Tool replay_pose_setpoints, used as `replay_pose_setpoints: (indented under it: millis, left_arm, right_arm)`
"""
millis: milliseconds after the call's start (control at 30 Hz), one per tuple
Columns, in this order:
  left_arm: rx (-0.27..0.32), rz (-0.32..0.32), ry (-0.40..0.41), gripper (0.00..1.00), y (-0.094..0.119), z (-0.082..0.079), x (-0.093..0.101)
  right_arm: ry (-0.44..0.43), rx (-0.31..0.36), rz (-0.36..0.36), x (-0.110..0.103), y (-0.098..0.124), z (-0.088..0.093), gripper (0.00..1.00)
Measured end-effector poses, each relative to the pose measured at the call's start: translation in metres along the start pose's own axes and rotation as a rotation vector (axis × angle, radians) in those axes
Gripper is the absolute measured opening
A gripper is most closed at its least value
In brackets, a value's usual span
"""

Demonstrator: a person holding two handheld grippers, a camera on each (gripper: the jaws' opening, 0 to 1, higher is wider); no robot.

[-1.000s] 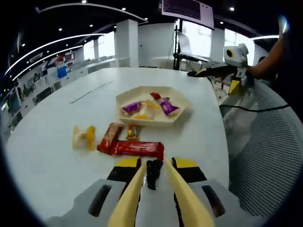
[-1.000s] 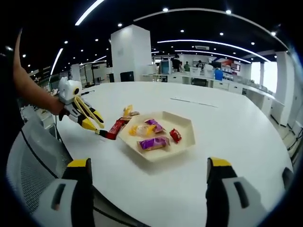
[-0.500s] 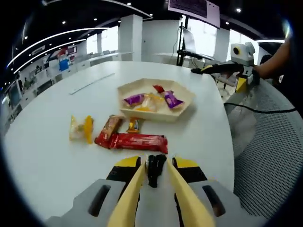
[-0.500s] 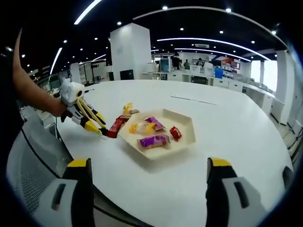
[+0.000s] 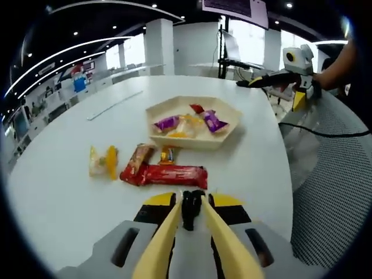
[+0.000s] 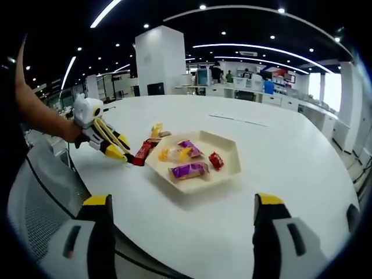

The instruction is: Place the target food into the container with the food tongs after gripping and lifting it, then release it inside without dropping or visibly crushing the food.

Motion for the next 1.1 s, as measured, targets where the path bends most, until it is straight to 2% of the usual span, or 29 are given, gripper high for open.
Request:
replay_pose_setpoints:
  millis: [367,600,800,1100]
  left_arm:
    - [-0.033,-0.012,-0.004,0.15,0.0,-0.002,-0.002]
    - [-0.05,0.002,0.004,0.15,0.007,-0.004,-0.001]
    - [-0.039,0.006,0.017,0.15,0.015,-0.01,-0.004]
    - [-0.01,0.01,0.023,0.15,0.031,-0.027,-0.015]
  right_arm:
    - [0.0,-0.005,0.001,0.0,0.0,0.001,0.99]
    - [0.0,-0.002,-0.001,0.0,0.0,0.0,0.99]
    - [0.002,0.002,-0.003,0.0,0.0,0.0,0.99]
    - [0.006,0.001,-0.002,0.0,0.0,0.0,0.99]
Point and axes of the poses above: the point that each gripper's makers call its tool centre point, and the gripper's own axes: y roughly backward along the fingers, x roughly to its right, z roughly out of its underside, the point moved 7 cm from there along y, roughly backward along the fingers, and after that the axes turned 11 degrees about z, right-handed, at the moved point
